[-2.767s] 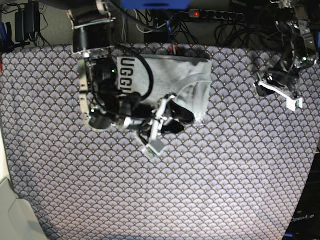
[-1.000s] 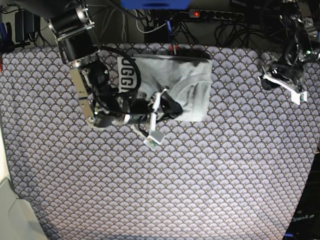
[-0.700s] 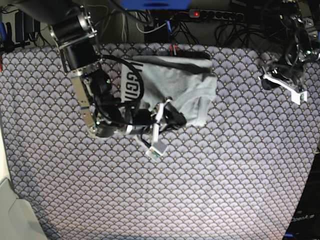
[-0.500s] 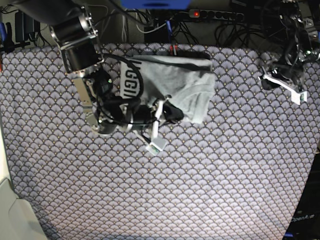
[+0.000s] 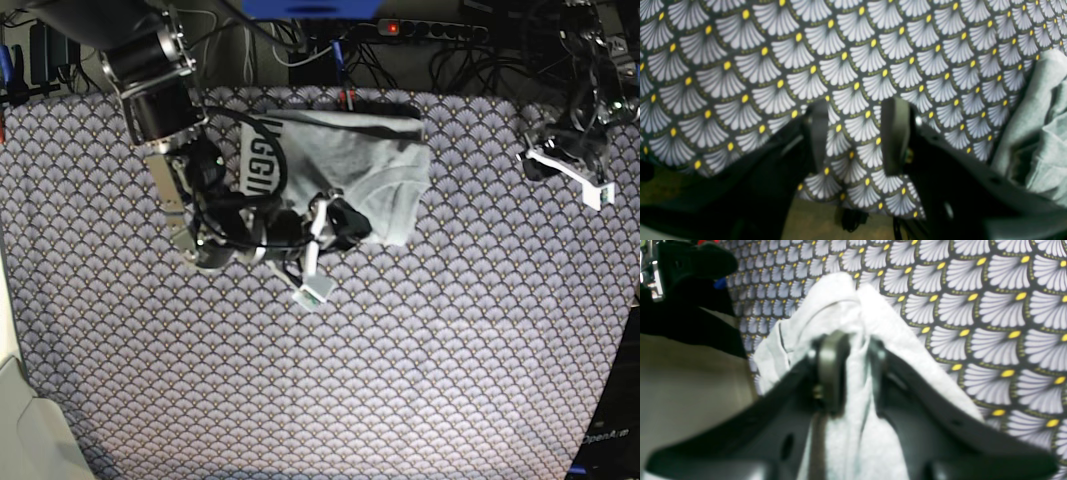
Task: Fold the T-shirt properly
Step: 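Fold the loose end over the bundle with the right gripper and release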
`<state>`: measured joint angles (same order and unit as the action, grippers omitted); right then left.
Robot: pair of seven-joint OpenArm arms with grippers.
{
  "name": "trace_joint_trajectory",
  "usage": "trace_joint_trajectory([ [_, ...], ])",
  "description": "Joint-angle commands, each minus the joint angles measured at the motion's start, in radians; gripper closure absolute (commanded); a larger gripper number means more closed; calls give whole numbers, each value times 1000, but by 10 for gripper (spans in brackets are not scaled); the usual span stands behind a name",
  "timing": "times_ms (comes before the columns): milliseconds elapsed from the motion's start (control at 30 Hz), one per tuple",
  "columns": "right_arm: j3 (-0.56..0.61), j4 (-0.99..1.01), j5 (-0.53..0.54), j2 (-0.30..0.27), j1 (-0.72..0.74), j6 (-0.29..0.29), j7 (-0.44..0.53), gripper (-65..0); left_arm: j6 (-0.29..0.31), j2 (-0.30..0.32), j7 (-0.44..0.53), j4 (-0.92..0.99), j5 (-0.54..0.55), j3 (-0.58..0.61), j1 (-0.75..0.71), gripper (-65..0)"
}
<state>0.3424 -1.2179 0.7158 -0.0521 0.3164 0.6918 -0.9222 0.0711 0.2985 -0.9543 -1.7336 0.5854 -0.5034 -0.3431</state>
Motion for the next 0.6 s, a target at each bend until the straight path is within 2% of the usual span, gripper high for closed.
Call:
trace_joint_trajectory([
  [0, -7, -49, 35, 7, 34, 6, 27, -221, 0, 15, 13, -18, 6, -8, 2, -251],
  [133, -9, -205, 37, -15, 14, 6, 19, -301, 0, 12, 13, -19, 8, -8, -1, -251],
  [233, -33, -342, 37, -50, -33, 6, 19, -302, 0, 8, 11, -45, 8, 2, -3, -248],
  [367, -139, -438, 37, -102, -113, 6, 19, -302, 0, 8, 11, -113, 8, 27, -30, -244],
  [433, -210, -465, 37, -139, -168, 6, 19, -301, 0, 15, 11, -148, 8, 73, -44, -195],
  [500, -283, -488, 37, -160, -217, 6, 19, -286, 0, 21, 11, -167, 8, 121, -57, -99],
  [567, -358, -515, 37, -183, -268, 6, 19, -226, 0, 24, 11, -168, 8, 171, -64, -5],
])
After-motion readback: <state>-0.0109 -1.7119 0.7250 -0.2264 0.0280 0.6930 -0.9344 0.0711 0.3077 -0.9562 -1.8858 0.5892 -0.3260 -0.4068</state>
